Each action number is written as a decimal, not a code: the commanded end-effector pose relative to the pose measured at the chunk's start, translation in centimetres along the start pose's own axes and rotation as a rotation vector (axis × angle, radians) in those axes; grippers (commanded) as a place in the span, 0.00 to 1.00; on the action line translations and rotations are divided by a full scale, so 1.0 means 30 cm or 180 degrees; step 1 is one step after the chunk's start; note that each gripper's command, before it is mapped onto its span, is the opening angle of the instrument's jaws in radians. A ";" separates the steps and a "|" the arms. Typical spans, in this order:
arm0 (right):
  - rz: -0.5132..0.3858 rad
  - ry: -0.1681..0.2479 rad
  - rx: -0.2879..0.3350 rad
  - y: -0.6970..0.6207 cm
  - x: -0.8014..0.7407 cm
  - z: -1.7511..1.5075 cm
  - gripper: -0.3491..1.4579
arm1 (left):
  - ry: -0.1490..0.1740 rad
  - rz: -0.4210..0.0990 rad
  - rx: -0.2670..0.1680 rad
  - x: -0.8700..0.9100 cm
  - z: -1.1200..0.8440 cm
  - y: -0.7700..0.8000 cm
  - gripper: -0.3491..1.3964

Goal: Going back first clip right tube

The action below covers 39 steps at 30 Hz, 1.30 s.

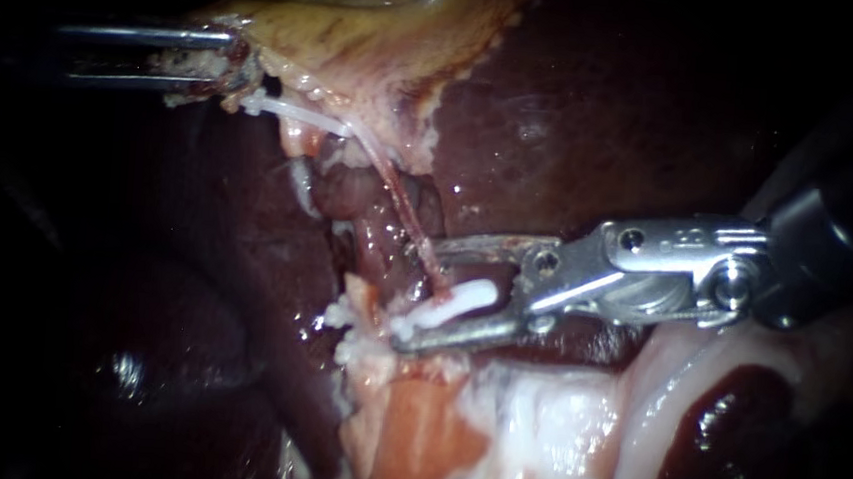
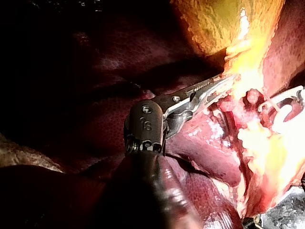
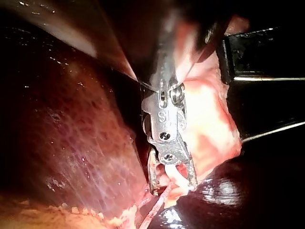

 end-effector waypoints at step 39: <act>-0.0469 0.0021 0.0239 0.0008 -0.0014 -0.024 0.47 | 0.0001 0.0007 -0.0001 -0.0009 0.0008 -0.0013 0.00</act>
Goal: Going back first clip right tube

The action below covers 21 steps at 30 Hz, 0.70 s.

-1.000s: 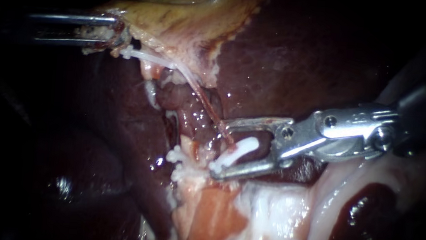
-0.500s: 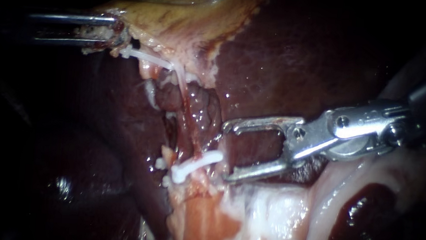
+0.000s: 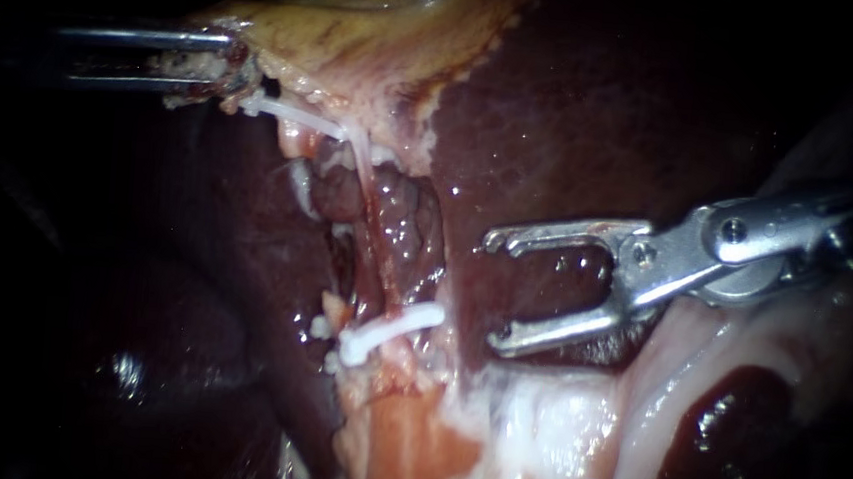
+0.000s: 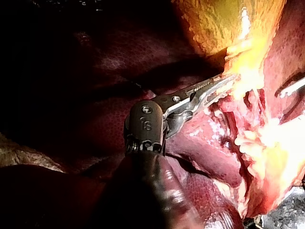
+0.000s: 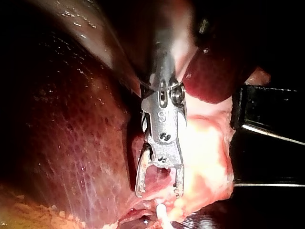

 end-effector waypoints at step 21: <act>-0.0002 -0.0004 -0.0054 -0.0020 -0.0005 -0.004 0.47 | -0.0050 0.0081 0.0095 -0.0134 0.0201 -0.0105 0.00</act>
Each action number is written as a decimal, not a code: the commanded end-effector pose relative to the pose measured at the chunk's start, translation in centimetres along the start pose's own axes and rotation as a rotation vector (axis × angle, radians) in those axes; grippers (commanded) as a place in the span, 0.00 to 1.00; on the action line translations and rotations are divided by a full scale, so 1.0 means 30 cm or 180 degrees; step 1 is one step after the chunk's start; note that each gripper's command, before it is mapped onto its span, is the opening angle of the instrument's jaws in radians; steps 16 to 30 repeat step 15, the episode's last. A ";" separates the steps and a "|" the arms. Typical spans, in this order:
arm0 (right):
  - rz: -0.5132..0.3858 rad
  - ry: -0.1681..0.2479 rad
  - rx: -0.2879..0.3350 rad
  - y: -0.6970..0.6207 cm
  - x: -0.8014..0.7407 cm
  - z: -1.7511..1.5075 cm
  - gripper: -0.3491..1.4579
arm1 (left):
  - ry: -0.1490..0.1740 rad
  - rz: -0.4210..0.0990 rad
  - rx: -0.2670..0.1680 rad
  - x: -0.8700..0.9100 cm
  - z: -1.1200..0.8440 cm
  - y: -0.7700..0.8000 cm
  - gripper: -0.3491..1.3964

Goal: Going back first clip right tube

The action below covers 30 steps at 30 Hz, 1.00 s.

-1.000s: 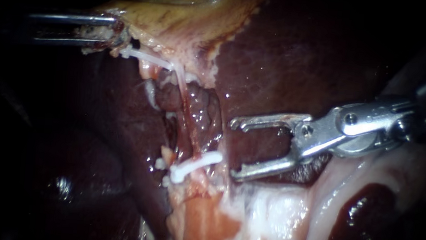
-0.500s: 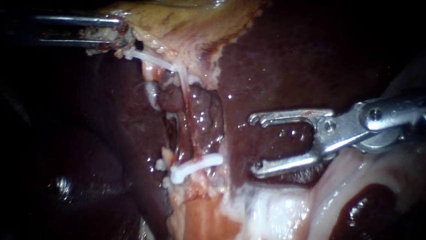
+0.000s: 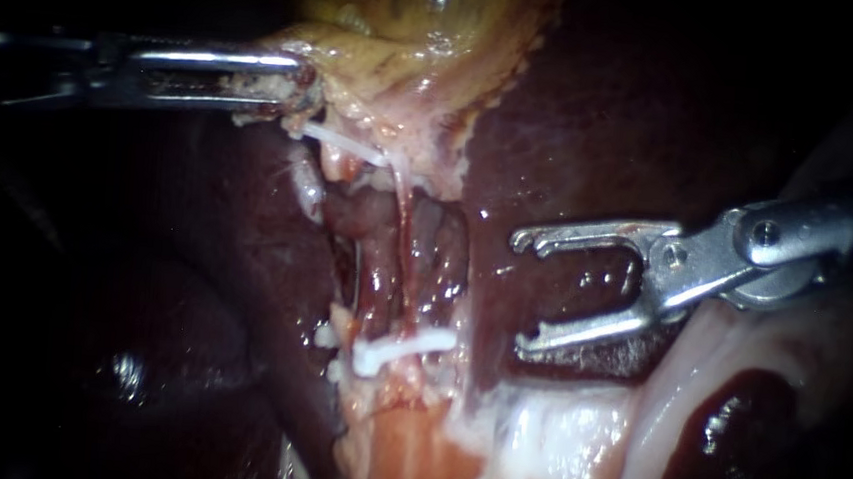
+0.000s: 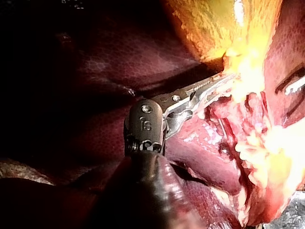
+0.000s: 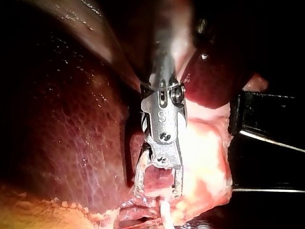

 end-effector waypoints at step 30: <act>0.0076 -0.0001 -0.0001 -0.0003 0.0000 0.000 0.47 | -0.0036 0.0009 -0.0020 -0.0019 0.0015 -0.0001 0.00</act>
